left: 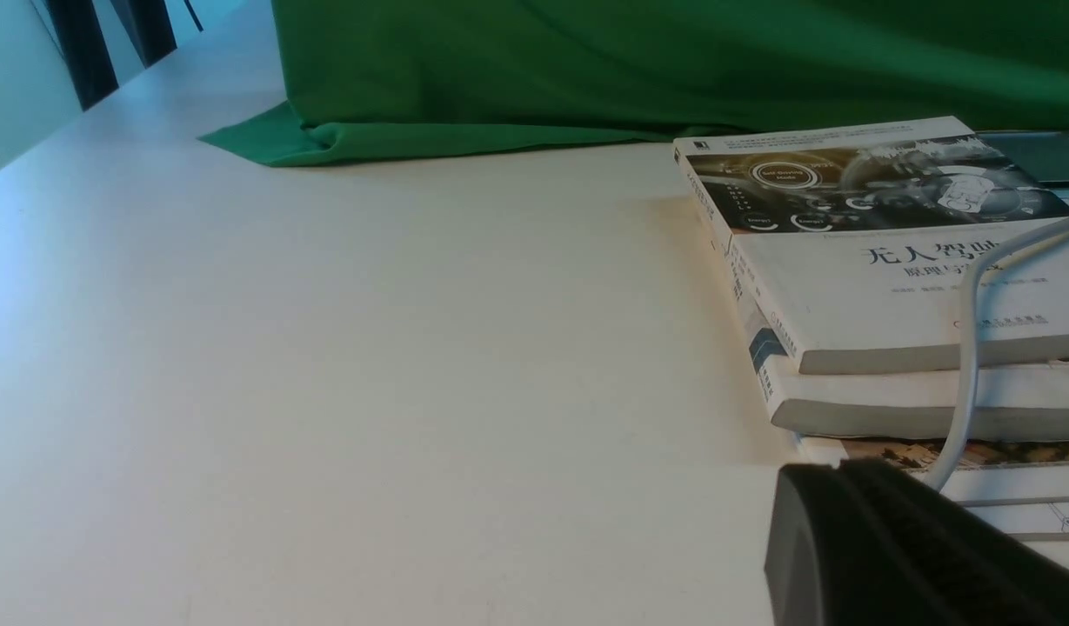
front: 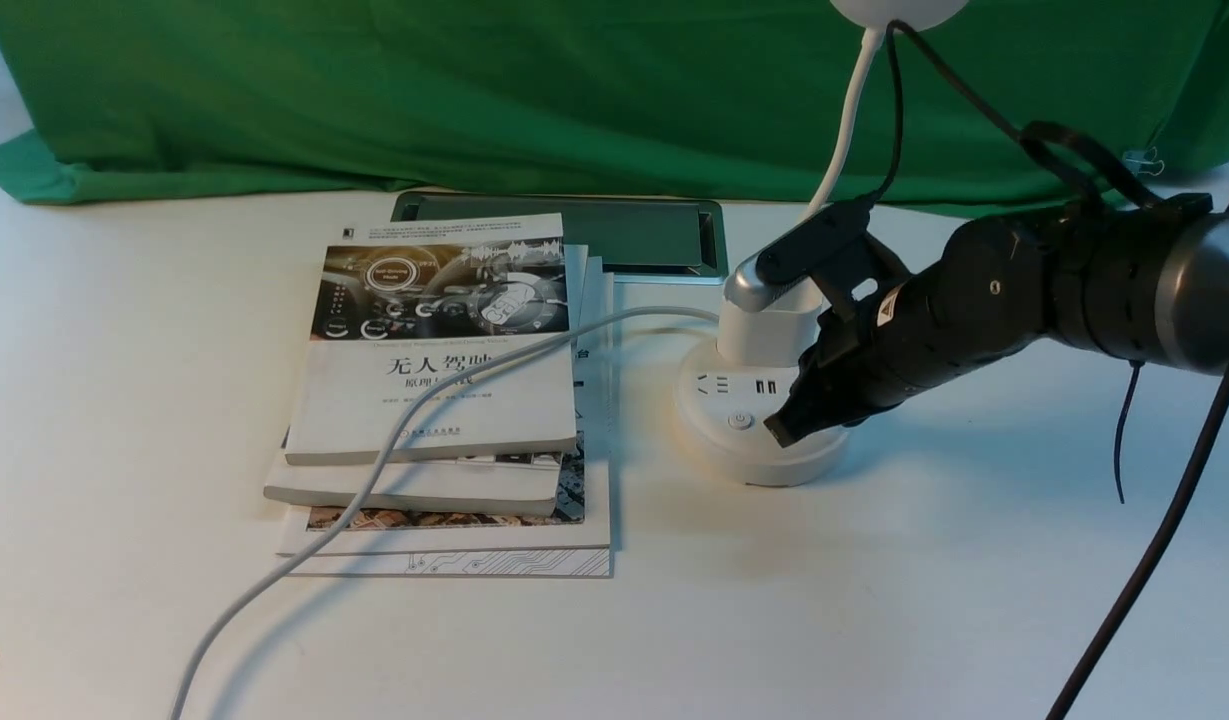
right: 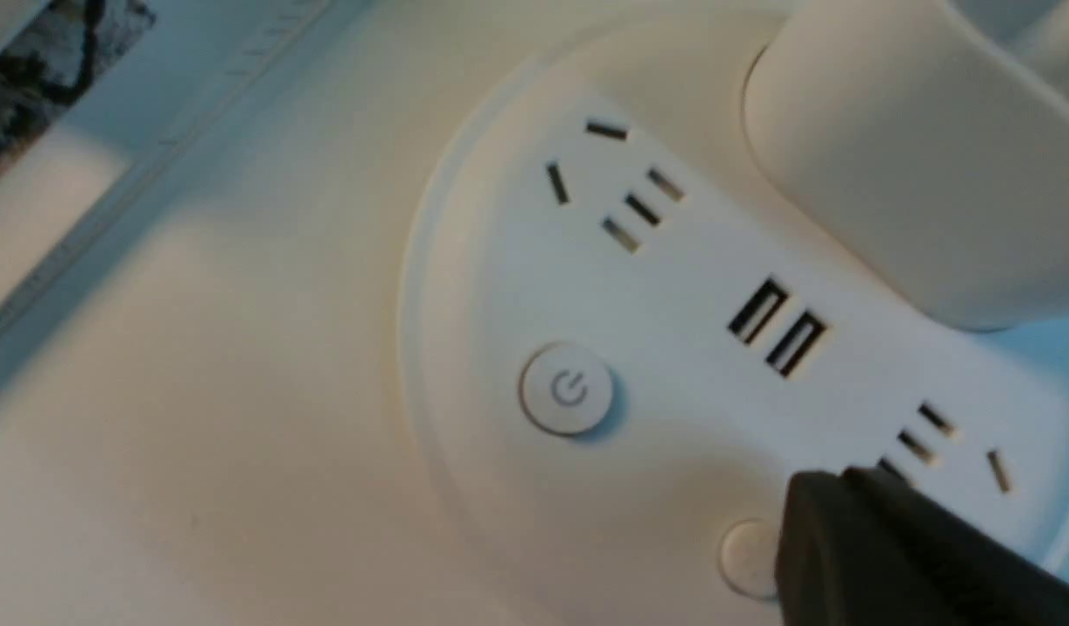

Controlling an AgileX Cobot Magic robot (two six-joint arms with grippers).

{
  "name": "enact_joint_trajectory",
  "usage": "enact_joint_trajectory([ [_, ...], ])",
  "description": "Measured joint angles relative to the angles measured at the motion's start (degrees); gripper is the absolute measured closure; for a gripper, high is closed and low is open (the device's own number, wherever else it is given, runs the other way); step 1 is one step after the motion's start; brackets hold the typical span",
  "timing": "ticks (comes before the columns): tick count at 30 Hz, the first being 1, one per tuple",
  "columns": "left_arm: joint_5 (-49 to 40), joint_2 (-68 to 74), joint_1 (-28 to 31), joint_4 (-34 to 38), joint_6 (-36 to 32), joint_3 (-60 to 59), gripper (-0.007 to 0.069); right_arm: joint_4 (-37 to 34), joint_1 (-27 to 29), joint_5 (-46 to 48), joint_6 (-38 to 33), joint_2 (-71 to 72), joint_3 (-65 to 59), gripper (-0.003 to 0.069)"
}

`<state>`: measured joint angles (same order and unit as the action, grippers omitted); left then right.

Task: Turn on the desk lamp on the white desktop with your hand.
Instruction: 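Press the button on the base of the white desk lamp with the right gripper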

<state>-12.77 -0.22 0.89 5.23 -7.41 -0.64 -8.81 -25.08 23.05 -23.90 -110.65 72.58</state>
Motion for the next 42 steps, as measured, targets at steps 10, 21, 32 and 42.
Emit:
enact_joint_trajectory([
  [10,0.00,0.00,0.00,-0.01,0.00,0.00,0.0603,-0.17,-0.05,-0.98,0.06,-1.14,0.31,0.0629],
  [21,0.00,0.00,0.00,-0.48,0.00,0.00,0.0603,-0.38,-0.79,-0.54,-0.05,-1.72,0.61,0.0629],
  [32,0.00,0.00,0.00,-0.48,0.00,0.00,0.0603,1.04,-0.79,1.60,-0.09,-0.36,0.54,0.0629],
  [42,0.00,0.00,0.00,-0.53,0.00,0.00,0.0603,1.60,-0.79,2.50,0.01,0.84,0.43,0.0629],
])
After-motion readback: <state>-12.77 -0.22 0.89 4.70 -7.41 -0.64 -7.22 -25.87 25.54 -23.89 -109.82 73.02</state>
